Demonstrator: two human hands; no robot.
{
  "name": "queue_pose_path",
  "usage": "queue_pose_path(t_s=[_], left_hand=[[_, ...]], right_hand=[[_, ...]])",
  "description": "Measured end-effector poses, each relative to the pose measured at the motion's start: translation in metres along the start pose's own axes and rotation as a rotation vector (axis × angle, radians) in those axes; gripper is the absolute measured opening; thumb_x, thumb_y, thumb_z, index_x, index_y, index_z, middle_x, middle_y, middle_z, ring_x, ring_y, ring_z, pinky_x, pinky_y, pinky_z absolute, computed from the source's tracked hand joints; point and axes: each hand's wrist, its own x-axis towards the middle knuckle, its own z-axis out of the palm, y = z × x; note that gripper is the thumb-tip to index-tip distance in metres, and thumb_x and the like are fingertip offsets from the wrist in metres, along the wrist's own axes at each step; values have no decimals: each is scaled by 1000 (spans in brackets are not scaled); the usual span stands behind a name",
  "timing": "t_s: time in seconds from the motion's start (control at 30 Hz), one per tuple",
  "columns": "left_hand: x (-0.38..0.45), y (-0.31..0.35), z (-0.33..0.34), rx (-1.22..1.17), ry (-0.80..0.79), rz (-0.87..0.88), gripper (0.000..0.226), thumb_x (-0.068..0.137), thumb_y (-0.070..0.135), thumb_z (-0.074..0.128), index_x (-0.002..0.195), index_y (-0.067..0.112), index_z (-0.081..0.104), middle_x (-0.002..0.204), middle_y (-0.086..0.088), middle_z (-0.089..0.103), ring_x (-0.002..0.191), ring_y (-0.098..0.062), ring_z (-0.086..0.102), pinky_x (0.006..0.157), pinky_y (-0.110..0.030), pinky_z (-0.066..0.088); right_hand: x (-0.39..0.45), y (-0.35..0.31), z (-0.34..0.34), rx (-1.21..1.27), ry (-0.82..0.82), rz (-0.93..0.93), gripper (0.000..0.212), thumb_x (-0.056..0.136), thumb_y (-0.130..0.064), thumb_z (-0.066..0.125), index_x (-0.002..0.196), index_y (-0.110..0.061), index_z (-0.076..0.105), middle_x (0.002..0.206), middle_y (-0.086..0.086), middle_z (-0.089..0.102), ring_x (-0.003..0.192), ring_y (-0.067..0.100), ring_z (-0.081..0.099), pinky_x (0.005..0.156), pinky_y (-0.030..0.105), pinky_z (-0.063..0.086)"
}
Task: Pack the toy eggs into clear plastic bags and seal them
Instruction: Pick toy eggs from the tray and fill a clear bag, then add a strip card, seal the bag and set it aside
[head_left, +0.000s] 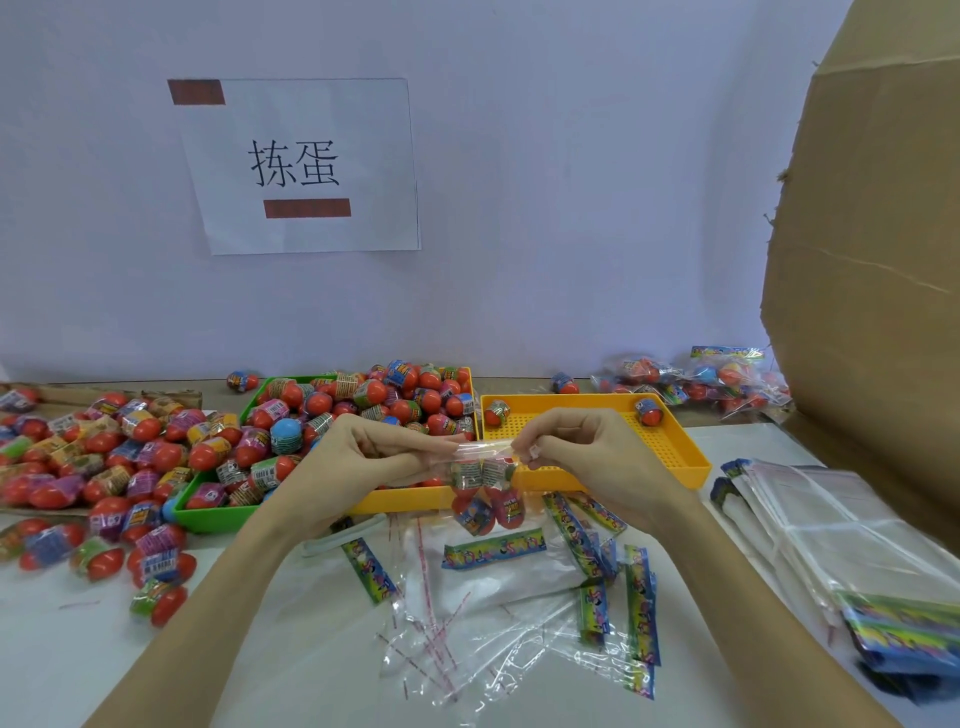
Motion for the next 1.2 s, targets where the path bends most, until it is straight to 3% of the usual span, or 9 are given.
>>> queue_pose_path(t_s=[0.17, 0.37, 0.53, 0.6, 0.7, 0.8, 0.93, 1.03, 1.2], left_hand=[[-2, 2, -6, 69, -28, 0, 21, 91, 11, 80, 111, 15, 84, 119, -8, 80, 126, -19, 70, 98, -25, 58], [-3, 7, -5, 183, -11, -25, 26, 94, 0, 74, 107, 19, 86, 116, -2, 81, 122, -14, 72, 98, -23, 58], [-4, 12, -2, 249, 29, -1, 36, 95, -3, 71, 103, 28, 86, 111, 3, 82, 116, -11, 74, 95, -21, 59], [-4, 13, -1, 264, 30, -2, 35, 95, -3, 72, 102, 28, 87, 109, 3, 82, 116, -10, 74, 96, -20, 58], [-4, 14, 0, 294, 38, 7, 35, 96, -3, 70, 99, 28, 87, 105, 3, 83, 115, -9, 74, 95, -19, 58], [-4, 14, 0, 326, 49, 24, 38, 97, -6, 69, 95, 27, 88, 101, 3, 83, 115, -6, 74, 94, -16, 57], [-5, 16, 1, 315, 48, 32, 40, 96, -9, 68, 93, 25, 88, 101, 4, 83, 116, -4, 73, 93, -15, 56], [-4, 16, 0, 325, 40, 25, 40, 97, -8, 67, 90, 25, 88, 102, 3, 83, 116, -5, 73, 93, -18, 58], [-4, 15, -2, 294, 29, 15, 34, 96, -8, 69, 87, 20, 87, 103, -1, 83, 119, -8, 72, 95, -18, 57]], right_hand=[[1, 1, -2, -110, -25, -4, 36, 96, 5, 56, 88, -15, 84, 90, 1, 80, 89, 14, 74, 82, 21, 57], [1, 3, -11, -169, -45, 5, 46, 96, 8, 50, 92, -21, 86, 99, -1, 81, 98, 15, 75, 91, 29, 60], [4, 7, -8, -24, -12, 65, 32, 102, 6, 50, 96, -4, 80, 94, 7, 79, 90, 21, 75, 83, 28, 61], [5, 6, -4, 45, 21, 82, 20, 107, -8, 56, 104, -2, 74, 91, 10, 77, 85, 23, 74, 80, 30, 62], [4, 5, 2, -18, 7, 94, 33, 104, -37, 60, 110, -7, 73, 90, 9, 77, 81, 19, 73, 82, 33, 62], [2, 3, 5, -88, -48, 121, 42, 96, -49, 64, 100, -10, 79, 85, 2, 77, 77, 12, 70, 81, 27, 60], [-1, 1, 5, -156, -85, 119, 24, 95, -40, 74, 101, -18, 82, 89, -1, 80, 81, 8, 73, 76, 20, 58], [0, 1, 4, -162, -95, 133, 18, 95, -34, 76, 103, -18, 82, 94, -1, 81, 89, 13, 76, 82, 26, 61], [0, 1, -4, -134, -198, 151, 20, 106, -25, 61, 117, -18, 77, 104, 0, 80, 99, 18, 75, 94, 33, 60]])
